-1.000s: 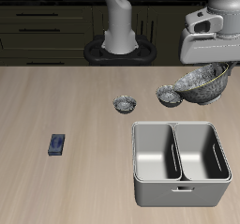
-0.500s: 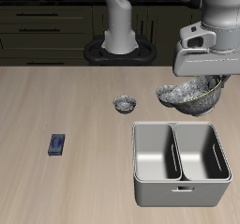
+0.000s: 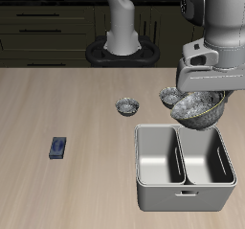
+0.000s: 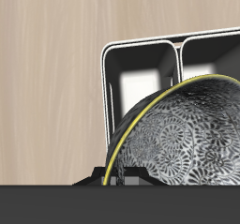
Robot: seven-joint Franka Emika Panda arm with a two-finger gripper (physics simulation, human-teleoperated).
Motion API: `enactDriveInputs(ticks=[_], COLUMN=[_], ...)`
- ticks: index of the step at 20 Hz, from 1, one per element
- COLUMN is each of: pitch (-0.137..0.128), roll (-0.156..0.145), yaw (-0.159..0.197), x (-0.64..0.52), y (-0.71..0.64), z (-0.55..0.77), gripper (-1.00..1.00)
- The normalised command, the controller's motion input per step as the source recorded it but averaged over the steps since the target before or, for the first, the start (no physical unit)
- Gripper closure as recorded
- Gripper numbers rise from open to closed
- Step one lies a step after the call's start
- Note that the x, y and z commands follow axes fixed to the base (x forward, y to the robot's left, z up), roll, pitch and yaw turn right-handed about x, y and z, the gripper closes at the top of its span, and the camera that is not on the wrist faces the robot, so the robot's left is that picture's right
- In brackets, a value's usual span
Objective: Place the largest bowl in the left side of the drainer
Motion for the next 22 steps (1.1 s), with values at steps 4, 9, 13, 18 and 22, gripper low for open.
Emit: enactDriveInputs(ticks=[4,9,13,18,22], pitch=[0.031,0.006,-0.003,-0.002,0.004], roll=[0.015,0.026,-0.002,0.039,0.027], yaw=[0.001,0.000,-0.015,-0.006,0.004], x=[0.04,-0.03,-0.03,-0.01,0.02], y=[0.05,0.06,-0.04,0.01,0.01], z=[-0.19,-0.06,0.02,0.01,-0.06], gripper=[1.00,1.00,1.00,1.00,1.00])
